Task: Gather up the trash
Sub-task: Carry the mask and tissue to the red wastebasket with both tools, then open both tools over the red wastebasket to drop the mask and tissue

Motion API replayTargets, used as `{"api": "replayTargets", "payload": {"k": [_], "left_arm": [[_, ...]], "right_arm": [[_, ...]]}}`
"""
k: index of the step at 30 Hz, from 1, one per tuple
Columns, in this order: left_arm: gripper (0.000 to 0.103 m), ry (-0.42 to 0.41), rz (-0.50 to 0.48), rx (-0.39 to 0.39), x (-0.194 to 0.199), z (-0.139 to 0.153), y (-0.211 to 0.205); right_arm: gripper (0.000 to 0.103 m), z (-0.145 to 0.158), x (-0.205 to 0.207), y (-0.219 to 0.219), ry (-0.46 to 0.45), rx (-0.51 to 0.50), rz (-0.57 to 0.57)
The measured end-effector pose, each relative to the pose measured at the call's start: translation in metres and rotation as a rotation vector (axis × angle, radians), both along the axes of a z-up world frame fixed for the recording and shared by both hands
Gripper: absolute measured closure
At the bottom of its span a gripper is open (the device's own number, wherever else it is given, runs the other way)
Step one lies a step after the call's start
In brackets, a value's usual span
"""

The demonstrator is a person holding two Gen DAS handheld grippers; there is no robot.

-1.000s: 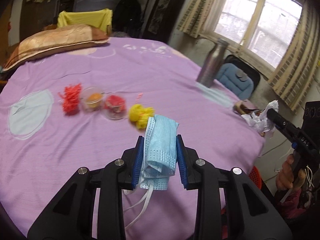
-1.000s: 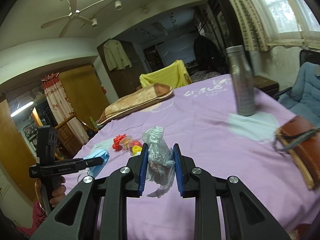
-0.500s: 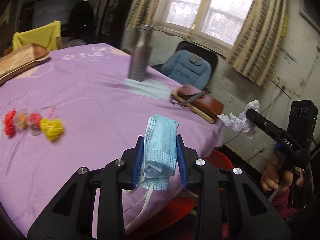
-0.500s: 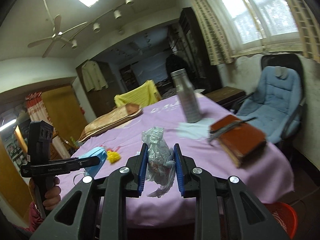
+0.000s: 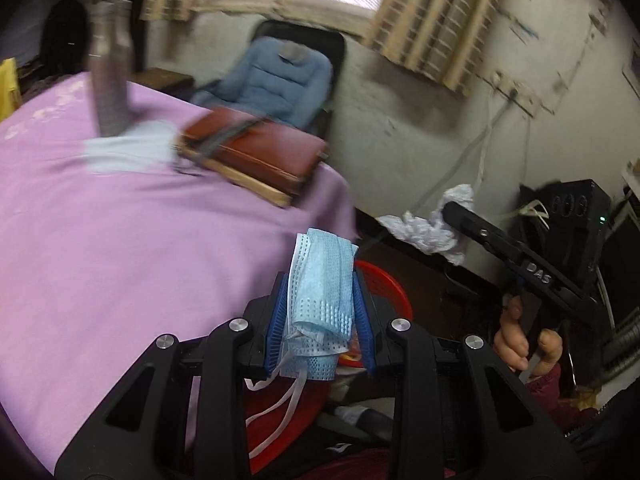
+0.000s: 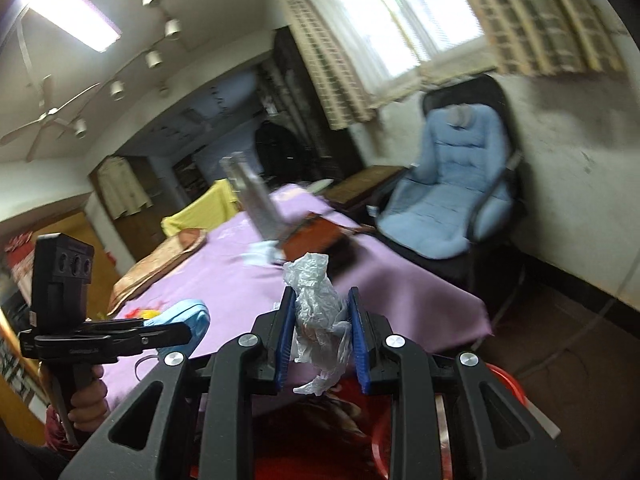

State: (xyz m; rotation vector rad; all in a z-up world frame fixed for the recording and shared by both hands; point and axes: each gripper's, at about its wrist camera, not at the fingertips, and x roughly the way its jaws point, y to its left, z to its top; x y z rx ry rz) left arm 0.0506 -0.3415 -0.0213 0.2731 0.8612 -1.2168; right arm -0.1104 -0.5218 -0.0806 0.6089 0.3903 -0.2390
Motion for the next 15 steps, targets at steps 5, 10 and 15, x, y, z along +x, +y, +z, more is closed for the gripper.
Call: {"api": "replayTargets", "payload": {"k": [5,10,15], "left_arm": [[0.071,0.052,-0.108,0.057,-0.021,-0.03,-0.053],[0.071,0.111,-0.185,0.12,-0.035,-0.064,-0.096],[0.057,0.165,-0.207,0.152,-0.04,-0.089,-0.119]], "right_arm": [[0.075,-0.038,-0.018,-0.024,0.085,0.028,-0.067],[0.054,-0.081,-0.02,-0.038,0.234,0.051,-0.09],[0.029,-0.098,-0.029,-0.045,0.281,0.05,-0.139]]}}
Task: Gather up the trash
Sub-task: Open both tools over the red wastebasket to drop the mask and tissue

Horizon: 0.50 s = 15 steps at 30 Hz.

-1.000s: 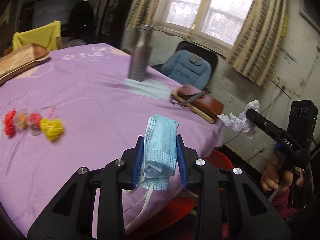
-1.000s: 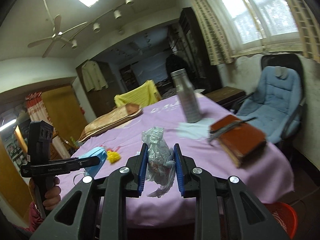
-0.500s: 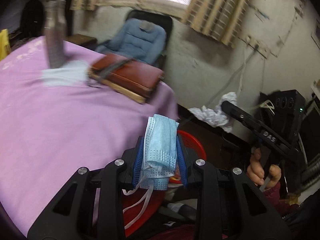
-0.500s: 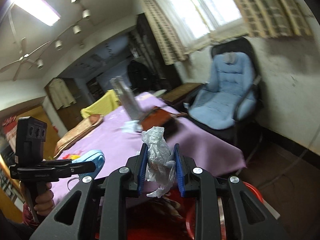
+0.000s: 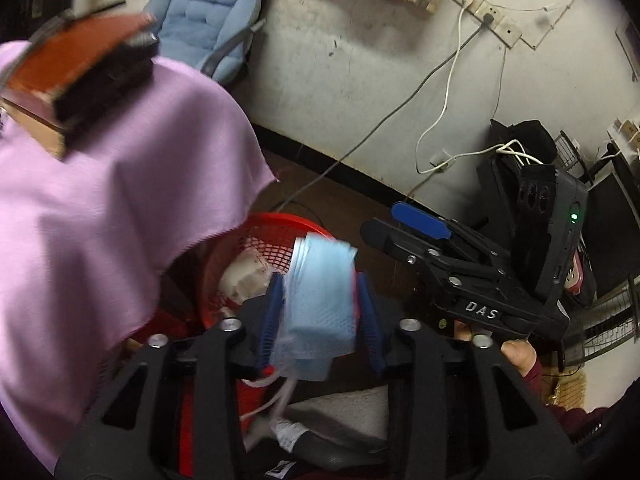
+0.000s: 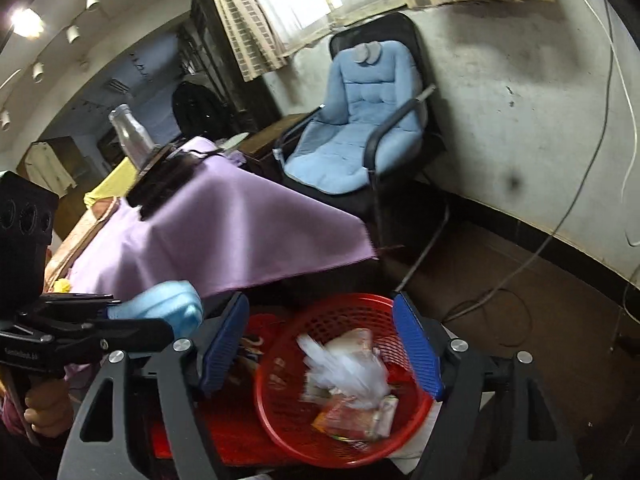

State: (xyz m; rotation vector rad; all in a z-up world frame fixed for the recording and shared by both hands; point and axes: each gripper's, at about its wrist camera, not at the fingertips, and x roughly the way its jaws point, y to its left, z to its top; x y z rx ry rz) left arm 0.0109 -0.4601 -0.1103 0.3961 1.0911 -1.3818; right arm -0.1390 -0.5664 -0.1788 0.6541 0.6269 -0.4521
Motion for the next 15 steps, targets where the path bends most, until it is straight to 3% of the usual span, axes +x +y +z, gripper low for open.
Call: {"api": "replayTargets", "payload": {"k": [8,15], "left_arm": [[0.039,-0.04,0.034,0.007,0.0,-0.003,0.004],[0.024,-0.121,0.068,-0.044,-0.004,0.019,0.02]], "right_arm": [[0.029,-0.01,-0.019,-0.016,-0.04,0.037,-0.053],[0.029,0.012,-0.013,-0.003,-0.064,0.012,-0.02]]}}
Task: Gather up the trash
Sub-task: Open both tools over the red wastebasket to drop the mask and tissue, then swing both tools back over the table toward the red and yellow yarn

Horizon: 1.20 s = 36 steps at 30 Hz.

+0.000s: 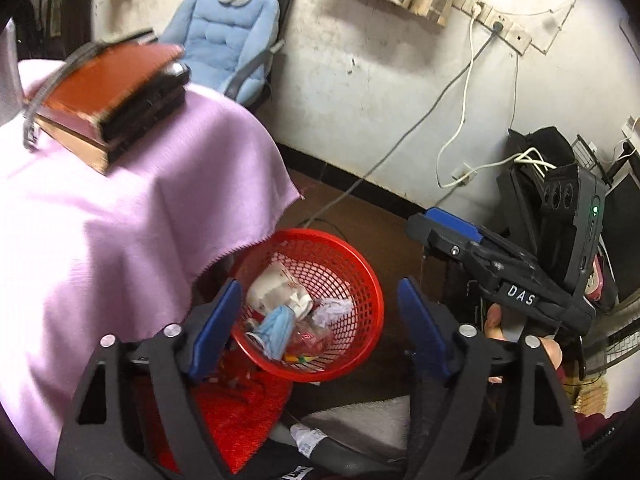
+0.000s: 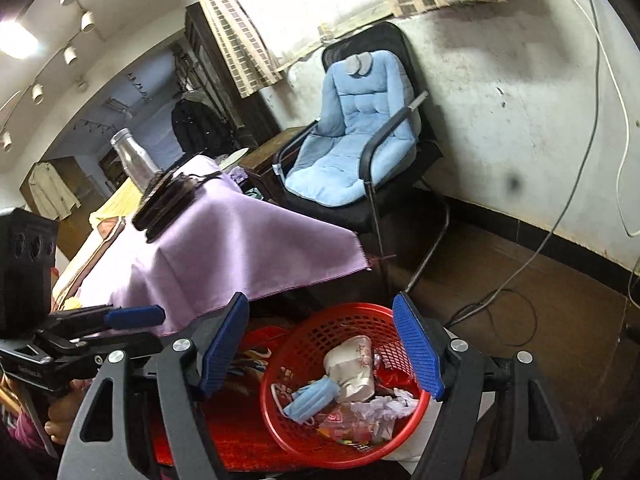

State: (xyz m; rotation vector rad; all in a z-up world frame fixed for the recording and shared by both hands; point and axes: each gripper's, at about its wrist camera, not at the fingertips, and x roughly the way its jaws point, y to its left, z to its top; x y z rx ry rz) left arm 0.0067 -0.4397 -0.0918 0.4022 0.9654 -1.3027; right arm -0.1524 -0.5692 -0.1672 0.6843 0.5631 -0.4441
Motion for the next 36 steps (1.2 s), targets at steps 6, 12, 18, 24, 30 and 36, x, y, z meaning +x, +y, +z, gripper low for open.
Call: {"api": "replayTargets", "payload": {"k": [6,12,18,24,30,36], "left_arm": [[0.018,-0.026,0.049,-0.061,0.006,0.019,0.026],[0.015,-0.035,0.105,-0.126,0.014,0.037,0.057],[0.012,-0.046,0.175,-0.192,0.028,0.054,0.1],[0.009,-0.057,0.282,-0.268,0.052,0.068,0.161],[0.008,-0.081,0.442,-0.284,0.094,0.074,0.23],[0.007,-0.102,0.669,-0.245,0.165,0.079,0.308]], "right_arm": [[0.029,0.022,0.009,0.016,-0.016,-0.035,0.041],[0.028,0.049,0.023,0.038,-0.034,-0.075,0.096],[0.026,0.077,0.05,0.074,-0.045,-0.139,0.184],[0.023,0.107,0.09,0.122,-0.062,-0.196,0.309],[0.02,0.127,0.149,0.18,-0.068,-0.223,0.462],[0.019,0.144,0.224,0.228,-0.068,-0.225,0.617]]}}
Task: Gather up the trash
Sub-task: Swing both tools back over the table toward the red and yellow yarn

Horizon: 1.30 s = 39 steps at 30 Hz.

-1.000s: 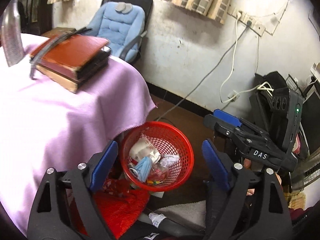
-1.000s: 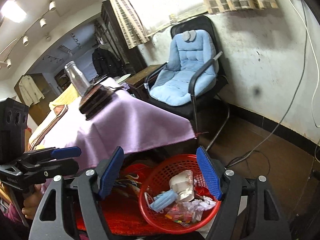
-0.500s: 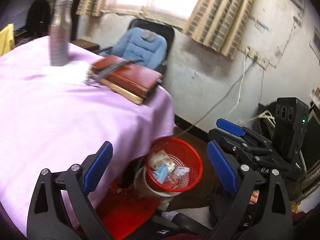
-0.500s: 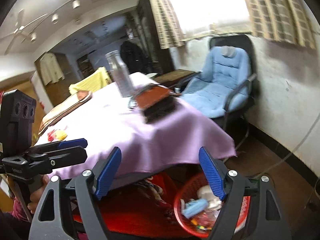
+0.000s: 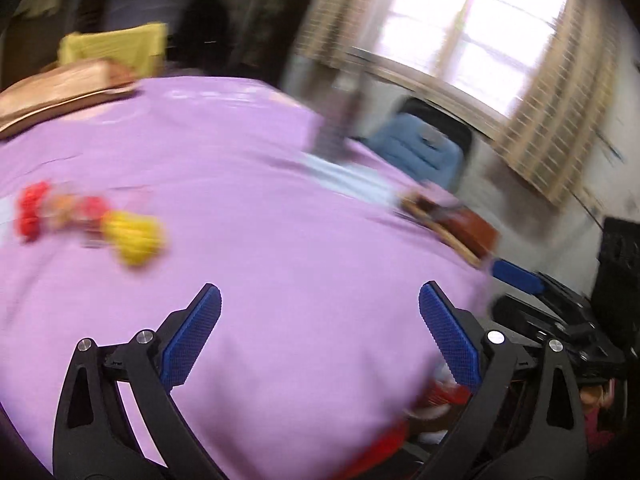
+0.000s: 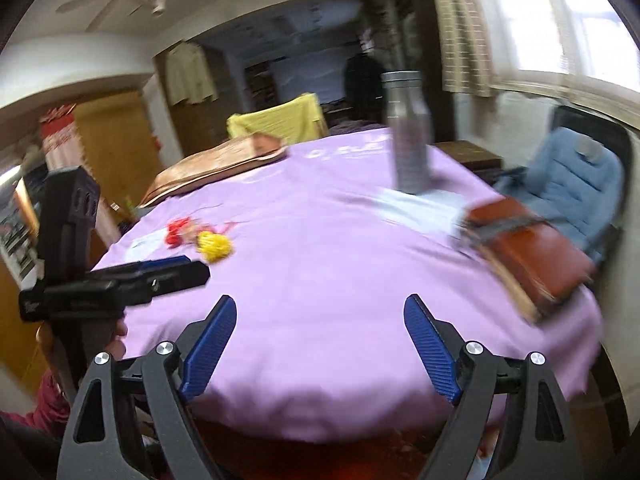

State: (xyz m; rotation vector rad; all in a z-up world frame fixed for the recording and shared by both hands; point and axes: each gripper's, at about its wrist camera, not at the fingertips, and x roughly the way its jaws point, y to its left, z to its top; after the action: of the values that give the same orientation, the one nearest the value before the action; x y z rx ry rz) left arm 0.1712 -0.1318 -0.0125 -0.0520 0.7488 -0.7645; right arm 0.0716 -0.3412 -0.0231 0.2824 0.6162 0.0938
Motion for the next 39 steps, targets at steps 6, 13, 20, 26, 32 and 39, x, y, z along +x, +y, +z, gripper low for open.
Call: {"api": "replayTargets", "payload": {"k": [6,13,20,26,32,39], "left_arm": [[0.007,0.064,0.235,0.017,0.075,0.003,0.085],[0.007,0.156,0.427,0.081,0.149,-0.001,0.159],[0.007,0.25,0.46,0.128,0.213,-0.03,0.182],[0.007,0.305,0.431,0.102,0.224,-0.052,0.187],[0.005,0.265,0.433,0.148,0.224,-0.054,0.181],[0.005,0.267,0.432,0.145,0.227,-0.054,0.182]], "right_arm": [[0.018,0.011,0.07,0.048,0.022,0.002,0.135],[0.015,0.012,0.144,0.098,0.07,0.018,0.252],[0.011,0.007,0.2,0.135,0.106,-0.02,0.324],[0.01,-0.007,0.223,0.141,0.11,0.007,0.33],[0.009,-0.032,0.243,0.138,0.162,0.035,0.337],[0.008,-0.047,0.25,0.146,0.25,0.047,0.408]]}}
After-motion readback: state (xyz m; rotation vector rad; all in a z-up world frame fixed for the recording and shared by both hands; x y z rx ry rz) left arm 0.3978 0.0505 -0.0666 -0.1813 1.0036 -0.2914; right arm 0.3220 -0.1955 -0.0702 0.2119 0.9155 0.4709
